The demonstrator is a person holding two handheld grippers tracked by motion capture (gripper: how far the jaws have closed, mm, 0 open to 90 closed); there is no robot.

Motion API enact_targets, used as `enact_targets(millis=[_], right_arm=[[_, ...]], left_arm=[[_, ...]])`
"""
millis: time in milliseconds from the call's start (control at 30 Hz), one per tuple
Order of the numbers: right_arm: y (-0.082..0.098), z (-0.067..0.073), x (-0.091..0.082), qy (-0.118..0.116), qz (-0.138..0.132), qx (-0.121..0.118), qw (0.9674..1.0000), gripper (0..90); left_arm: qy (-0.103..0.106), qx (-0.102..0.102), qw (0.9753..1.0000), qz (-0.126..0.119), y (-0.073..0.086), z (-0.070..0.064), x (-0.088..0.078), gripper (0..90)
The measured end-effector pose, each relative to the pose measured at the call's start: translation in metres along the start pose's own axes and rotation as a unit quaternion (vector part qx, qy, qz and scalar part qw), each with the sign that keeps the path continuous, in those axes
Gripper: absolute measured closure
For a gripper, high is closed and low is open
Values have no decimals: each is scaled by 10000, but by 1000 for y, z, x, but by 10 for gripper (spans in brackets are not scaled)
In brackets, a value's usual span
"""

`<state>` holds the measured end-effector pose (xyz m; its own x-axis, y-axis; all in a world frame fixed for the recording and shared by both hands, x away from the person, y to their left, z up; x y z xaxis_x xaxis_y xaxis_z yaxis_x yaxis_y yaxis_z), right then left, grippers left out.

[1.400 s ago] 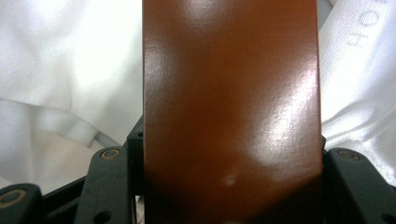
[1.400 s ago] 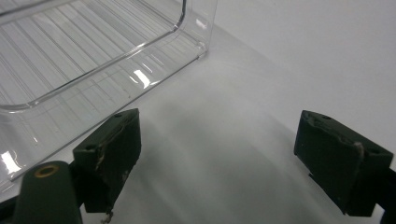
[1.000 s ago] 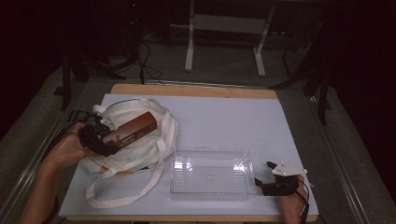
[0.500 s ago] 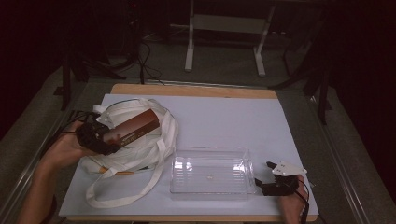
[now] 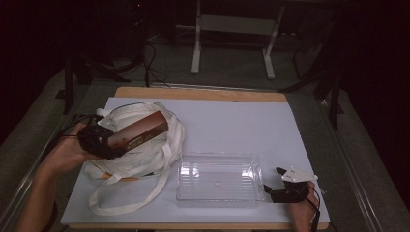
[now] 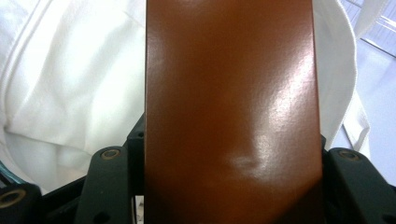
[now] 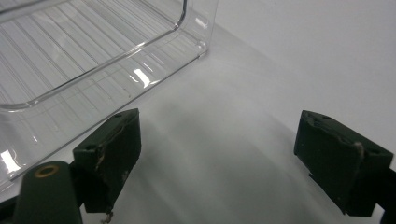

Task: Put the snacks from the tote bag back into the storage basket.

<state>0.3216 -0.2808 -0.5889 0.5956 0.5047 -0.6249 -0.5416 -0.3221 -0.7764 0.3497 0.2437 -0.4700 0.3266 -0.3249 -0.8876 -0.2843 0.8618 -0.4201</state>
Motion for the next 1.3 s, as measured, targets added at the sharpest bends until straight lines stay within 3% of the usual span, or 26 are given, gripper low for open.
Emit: enact_targets(millis=[200, 333, 867, 1300], right_arm=[[0, 0, 0, -1, -4, -7, 10000, 148], [0, 0, 0, 0, 0, -2, 10000, 147], [0, 0, 0, -2, -4, -1, 10000, 147], [0, 0, 0, -5, -4, -1, 10000, 147]], left_arm=[[18, 114, 9999, -98, -5, -4, -6, 437], [-89, 175, 9997, -115, -8, -4, -10, 437], [120, 605, 9980, -116, -28, -19, -12, 437], [338, 958, 9948, -90, -45, -33, -8, 437]])
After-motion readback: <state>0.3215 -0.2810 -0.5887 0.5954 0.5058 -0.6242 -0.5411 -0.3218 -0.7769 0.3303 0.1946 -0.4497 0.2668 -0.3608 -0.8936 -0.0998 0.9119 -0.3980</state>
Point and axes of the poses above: each handheld gripper's, and its own axes: x roughly forward along the jaws, y roughly out of its underside, z roughly to its left, the point moved 8 cm from there along x, roughly forward along the jaws, and after that the axes turned 14 degrees about x, right-handed, at the moved point
